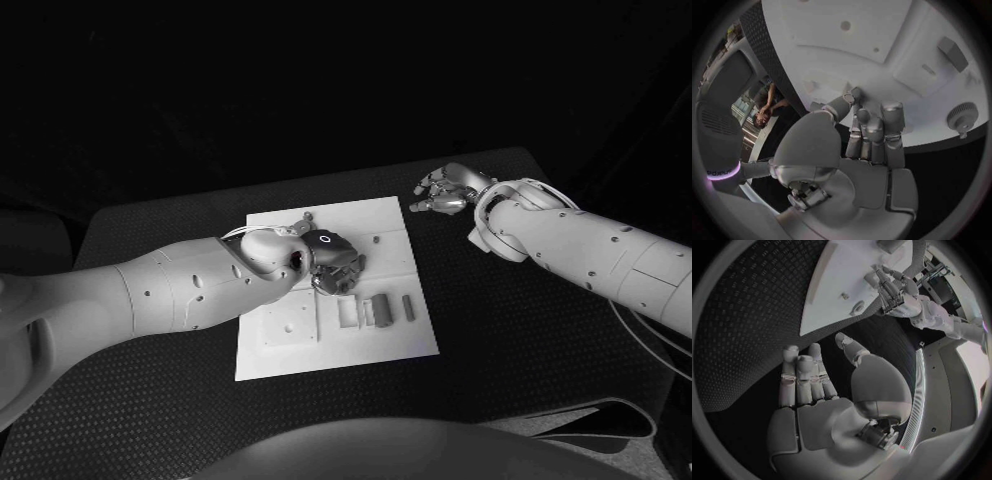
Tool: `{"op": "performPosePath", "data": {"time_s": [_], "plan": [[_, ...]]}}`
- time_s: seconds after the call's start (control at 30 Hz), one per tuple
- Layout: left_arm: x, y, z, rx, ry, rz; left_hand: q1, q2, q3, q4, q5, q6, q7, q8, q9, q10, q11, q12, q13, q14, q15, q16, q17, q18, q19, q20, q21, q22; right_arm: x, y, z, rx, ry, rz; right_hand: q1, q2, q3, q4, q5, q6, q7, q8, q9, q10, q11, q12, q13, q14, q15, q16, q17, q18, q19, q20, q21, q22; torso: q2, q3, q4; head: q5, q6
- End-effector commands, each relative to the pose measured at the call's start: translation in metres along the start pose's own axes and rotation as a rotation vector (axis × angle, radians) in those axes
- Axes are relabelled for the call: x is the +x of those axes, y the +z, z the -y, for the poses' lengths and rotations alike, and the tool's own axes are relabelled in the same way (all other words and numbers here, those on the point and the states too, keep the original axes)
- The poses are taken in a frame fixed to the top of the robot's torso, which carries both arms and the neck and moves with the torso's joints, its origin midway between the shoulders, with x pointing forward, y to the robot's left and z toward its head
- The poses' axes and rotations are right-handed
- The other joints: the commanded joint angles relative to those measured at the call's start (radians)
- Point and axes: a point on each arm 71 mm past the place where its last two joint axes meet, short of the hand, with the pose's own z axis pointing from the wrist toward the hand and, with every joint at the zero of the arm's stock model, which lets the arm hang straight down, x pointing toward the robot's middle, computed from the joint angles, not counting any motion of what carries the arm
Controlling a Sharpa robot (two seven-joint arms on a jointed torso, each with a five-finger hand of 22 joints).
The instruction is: Assemble the parts on the task board
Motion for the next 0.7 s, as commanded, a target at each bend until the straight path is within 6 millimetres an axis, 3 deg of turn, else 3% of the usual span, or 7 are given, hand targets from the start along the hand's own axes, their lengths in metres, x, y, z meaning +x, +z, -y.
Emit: {"op": "performPosePath", "data": {"time_s": [0.03, 0.07, 0.1, 0.2, 0.4, 0.7], "plan": [[0.0116, -0.0079, -0.0194, -0.108, 0.011, -0.063, -0.003, 0.001, 0.01, 0.0, 0.01, -0.029, 0.023, -0.007, 0.0, -0.007, 0.0, 0.001, -0.002, -0.005, 0.004, -0.004, 0.001, 0.099, -0.005, 0.005, 0.002, 0.018, 0.0014, -0.0001, -0.0005, -0.008, -0.007, -0.014, -0.008, 0.006, -0.005, 0.003, -0.001, 0.0, 0.009, 0.004, -0.002, -0.007, 0.0, 0.003, 0.0, -0.008, -0.002, -0.003, -0.001, 0.015, -0.003, -0.007, -0.005, 0.016, 0.0, -0.0002, 0.0, 0.001, 0.0], [0.0116, -0.0082, -0.0197, -0.108, 0.01, -0.062, -0.003, 0.0, 0.014, 0.0, 0.019, -0.03, 0.023, -0.008, -0.001, -0.007, 0.001, 0.002, -0.002, -0.005, 0.005, -0.005, 0.001, 0.099, -0.005, 0.006, 0.002, 0.018, 0.0014, -0.0001, -0.0005, -0.008, -0.007, -0.014, -0.008, 0.006, -0.005, 0.003, -0.001, 0.0, 0.009, 0.004, -0.002, -0.007, 0.0, 0.003, 0.0, -0.008, -0.002, -0.003, -0.001, 0.015, -0.003, -0.007, -0.005, 0.016, 0.0, -0.0004, 0.0001, 0.001, 0.0], [0.0116, -0.0084, -0.0199, -0.108, 0.01, -0.061, -0.005, -0.002, 0.02, 0.001, 0.059, -0.031, 0.023, -0.008, -0.001, -0.008, 0.001, 0.003, -0.003, -0.005, 0.005, -0.005, 0.001, 0.099, -0.005, 0.007, 0.002, 0.018, 0.0014, -0.0001, -0.0005, -0.009, -0.007, -0.014, -0.008, 0.006, -0.005, 0.003, -0.001, 0.0, 0.009, 0.004, -0.002, -0.007, 0.0, 0.003, 0.0, -0.008, -0.002, -0.003, -0.001, 0.015, -0.003, -0.007, -0.006, 0.016, 0.0, -0.0001, 0.0003, 0.002, 0.0], [0.0116, -0.0089, -0.0206, -0.109, 0.01, -0.058, -0.004, -0.007, 0.025, -0.004, 0.076, -0.034, 0.023, -0.009, -0.002, -0.009, 0.001, 0.006, -0.004, -0.004, 0.005, -0.005, 0.001, 0.101, -0.004, 0.007, 0.003, 0.018, 0.0014, -0.0001, -0.0006, -0.009, -0.007, -0.014, -0.008, 0.006, -0.005, 0.003, -0.001, 0.0, 0.009, 0.004, -0.002, -0.007, 0.0, 0.003, 0.0, -0.008, -0.002, -0.003, -0.001, 0.015, -0.003, -0.007, -0.006, 0.016, 0.0, -0.0008, 0.0009, 0.001, 0.0], [0.0113, -0.0094, -0.0216, -0.111, 0.001, -0.051, -0.002, -0.023, 0.026, -0.007, 0.085, -0.042, 0.021, -0.013, -0.003, -0.009, -0.001, 0.008, -0.006, -0.004, 0.003, -0.005, 0.001, 0.102, -0.003, 0.006, 0.004, 0.018, 0.0016, 0.0, -0.0009, -0.009, -0.007, -0.014, -0.008, 0.006, -0.005, 0.003, -0.001, 0.0, 0.009, 0.004, -0.002, -0.007, 0.0, 0.003, 0.0, -0.008, -0.002, -0.003, -0.001, 0.015, -0.004, -0.007, -0.006, 0.016, 0.0, -0.0009, 0.0004, 0.005, 0.0], [0.0119, -0.0105, -0.0239, -0.117, 0.0, -0.052, 0.005, -0.066, 0.011, -0.009, 0.086, -0.075, 0.005, -0.025, -0.008, -0.009, -0.016, 0.012, -0.011, -0.001, -0.011, -0.007, 0.002, 0.101, -0.002, 0.0, 0.005, 0.017, 0.0018, 0.0001, -0.0011, -0.01, -0.006, -0.015, -0.008, 0.005, -0.005, 0.003, -0.001, 0.0, 0.009, 0.004, -0.002, -0.007, 0.0, 0.003, 0.0, -0.008, -0.002, -0.004, -0.001, 0.015, -0.004, -0.007, -0.006, 0.016, 0.0, -0.0004, 0.0002, 0.006, 0.0]]}}
